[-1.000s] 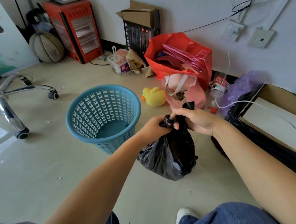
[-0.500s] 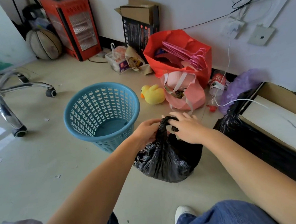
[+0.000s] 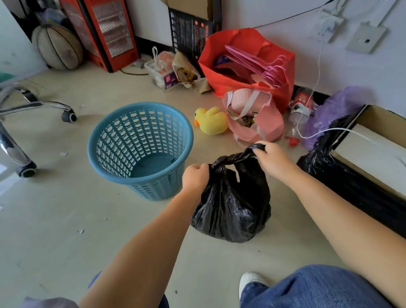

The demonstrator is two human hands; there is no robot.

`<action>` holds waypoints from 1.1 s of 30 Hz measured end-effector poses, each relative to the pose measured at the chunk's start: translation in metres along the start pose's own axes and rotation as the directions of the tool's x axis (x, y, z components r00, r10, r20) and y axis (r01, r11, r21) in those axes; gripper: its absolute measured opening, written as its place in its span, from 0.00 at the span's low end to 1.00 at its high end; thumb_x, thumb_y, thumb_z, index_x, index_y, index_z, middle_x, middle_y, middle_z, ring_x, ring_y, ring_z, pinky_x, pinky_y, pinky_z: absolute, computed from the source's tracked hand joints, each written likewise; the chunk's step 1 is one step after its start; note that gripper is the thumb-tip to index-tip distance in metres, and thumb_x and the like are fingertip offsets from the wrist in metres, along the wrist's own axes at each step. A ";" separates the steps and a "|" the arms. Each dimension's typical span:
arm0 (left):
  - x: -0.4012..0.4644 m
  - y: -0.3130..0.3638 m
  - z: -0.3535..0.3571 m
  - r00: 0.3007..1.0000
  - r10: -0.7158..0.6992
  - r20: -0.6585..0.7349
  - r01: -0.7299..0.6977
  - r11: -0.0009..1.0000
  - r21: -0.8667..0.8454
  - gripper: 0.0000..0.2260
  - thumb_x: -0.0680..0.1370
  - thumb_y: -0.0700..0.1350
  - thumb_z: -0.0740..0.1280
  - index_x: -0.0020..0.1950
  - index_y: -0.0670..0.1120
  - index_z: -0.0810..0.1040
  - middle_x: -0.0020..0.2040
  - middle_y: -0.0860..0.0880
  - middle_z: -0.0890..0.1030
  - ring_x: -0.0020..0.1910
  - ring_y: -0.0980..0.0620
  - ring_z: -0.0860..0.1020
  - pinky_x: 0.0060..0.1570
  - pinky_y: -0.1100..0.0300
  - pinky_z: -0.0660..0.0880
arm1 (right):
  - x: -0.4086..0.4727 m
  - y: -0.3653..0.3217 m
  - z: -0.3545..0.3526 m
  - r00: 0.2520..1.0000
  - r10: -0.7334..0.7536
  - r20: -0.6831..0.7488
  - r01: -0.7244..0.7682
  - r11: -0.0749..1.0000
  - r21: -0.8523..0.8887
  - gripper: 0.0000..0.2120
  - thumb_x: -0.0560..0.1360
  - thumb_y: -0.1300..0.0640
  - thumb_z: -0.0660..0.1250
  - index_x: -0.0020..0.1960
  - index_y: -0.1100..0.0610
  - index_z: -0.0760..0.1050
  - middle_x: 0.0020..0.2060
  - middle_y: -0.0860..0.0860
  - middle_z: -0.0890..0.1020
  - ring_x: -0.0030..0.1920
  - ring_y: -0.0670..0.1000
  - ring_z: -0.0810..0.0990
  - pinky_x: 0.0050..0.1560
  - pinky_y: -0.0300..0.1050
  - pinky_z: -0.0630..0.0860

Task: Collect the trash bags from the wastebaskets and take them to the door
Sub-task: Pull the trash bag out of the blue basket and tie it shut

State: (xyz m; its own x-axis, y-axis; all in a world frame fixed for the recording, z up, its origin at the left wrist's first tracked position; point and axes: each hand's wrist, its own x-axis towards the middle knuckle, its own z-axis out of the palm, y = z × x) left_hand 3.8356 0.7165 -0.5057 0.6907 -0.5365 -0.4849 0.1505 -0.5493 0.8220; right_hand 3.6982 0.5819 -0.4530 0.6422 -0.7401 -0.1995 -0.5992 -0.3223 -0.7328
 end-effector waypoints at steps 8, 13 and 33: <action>0.007 -0.078 -0.043 0.967 -0.187 -0.173 0.218 0.959 0.183 0.11 0.78 0.43 0.57 0.38 0.39 0.70 0.33 0.46 0.70 0.38 0.44 0.73 0.42 0.53 0.74 | -0.002 0.086 0.000 0.848 0.528 -0.045 -0.498 0.824 0.269 0.09 0.81 0.58 0.54 0.57 0.59 0.70 0.35 0.51 0.79 0.30 0.49 0.75 0.28 0.40 0.67; 0.013 -0.116 -0.066 0.910 -0.294 -0.291 0.337 0.935 0.111 0.12 0.79 0.43 0.56 0.52 0.36 0.74 0.37 0.44 0.72 0.40 0.42 0.76 0.51 0.47 0.80 | -0.017 0.131 0.000 0.734 0.678 -0.041 -0.627 0.699 0.343 0.13 0.81 0.61 0.53 0.62 0.63 0.70 0.34 0.54 0.77 0.29 0.49 0.72 0.27 0.40 0.64; -0.009 -0.077 -0.048 0.998 -0.065 0.014 0.060 0.776 -0.628 0.09 0.77 0.36 0.60 0.38 0.42 0.71 0.28 0.50 0.70 0.29 0.54 0.68 0.43 0.56 0.71 | -0.002 0.067 -0.018 0.856 0.459 0.238 -0.382 0.251 0.889 0.06 0.77 0.60 0.61 0.41 0.58 0.70 0.35 0.53 0.76 0.37 0.50 0.76 0.45 0.46 0.77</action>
State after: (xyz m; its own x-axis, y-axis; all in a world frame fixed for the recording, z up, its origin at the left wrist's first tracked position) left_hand 3.8517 0.7945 -0.5503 0.6691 -0.5087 -0.5418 0.6021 -0.0563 0.7964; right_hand 3.6484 0.5510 -0.4903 0.3880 -0.6412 -0.6620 0.0294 0.7265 -0.6865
